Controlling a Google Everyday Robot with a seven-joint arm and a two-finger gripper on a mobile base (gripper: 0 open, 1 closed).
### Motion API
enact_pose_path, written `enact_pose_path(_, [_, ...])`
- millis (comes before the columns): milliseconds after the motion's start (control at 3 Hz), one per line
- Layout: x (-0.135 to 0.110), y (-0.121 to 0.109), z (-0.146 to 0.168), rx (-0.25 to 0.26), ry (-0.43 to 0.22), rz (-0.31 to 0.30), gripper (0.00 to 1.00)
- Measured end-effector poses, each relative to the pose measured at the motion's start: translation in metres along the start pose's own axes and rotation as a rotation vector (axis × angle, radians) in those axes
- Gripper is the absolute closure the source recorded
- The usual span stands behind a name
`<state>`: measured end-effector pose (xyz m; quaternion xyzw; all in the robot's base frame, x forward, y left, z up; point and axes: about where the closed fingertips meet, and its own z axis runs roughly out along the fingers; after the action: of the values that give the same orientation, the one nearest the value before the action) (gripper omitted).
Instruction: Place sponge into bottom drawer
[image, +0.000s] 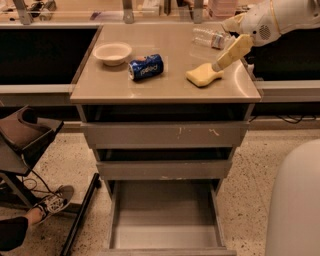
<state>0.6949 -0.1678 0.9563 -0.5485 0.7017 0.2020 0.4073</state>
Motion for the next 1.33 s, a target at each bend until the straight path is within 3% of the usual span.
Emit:
enact_pose_path(667, [0.087, -0.039, 0.028, 0.056, -0.029, 0.241, 0.00])
enact_pose_path(1000, [0.110, -0.052, 0.037, 0.085, -0.028, 0.329, 0.00])
enact_pose_path(1333, [0.120, -0.058, 0.048, 0.093, -0.033, 0.377, 0.00])
